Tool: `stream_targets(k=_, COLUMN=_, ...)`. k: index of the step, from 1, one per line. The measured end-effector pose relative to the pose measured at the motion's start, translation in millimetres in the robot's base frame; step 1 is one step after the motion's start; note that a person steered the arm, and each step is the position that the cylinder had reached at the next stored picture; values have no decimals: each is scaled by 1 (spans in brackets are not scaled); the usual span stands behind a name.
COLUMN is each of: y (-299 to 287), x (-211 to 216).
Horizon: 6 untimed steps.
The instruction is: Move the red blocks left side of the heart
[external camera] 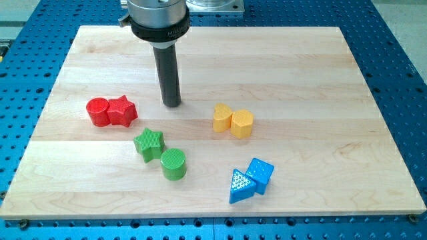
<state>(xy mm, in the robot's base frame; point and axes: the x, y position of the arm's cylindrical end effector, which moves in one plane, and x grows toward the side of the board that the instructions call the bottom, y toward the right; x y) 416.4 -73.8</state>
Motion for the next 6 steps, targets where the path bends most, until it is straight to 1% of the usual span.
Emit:
stream_targets(k=2, y=-1, x=-7)
stream_targets(k=3, y=0, x=-45)
stream_targets(k=4, y=-61, x=-52)
stream_targets(k=5, y=-151, x=-32)
stream_targets(k=6, y=-174, x=17)
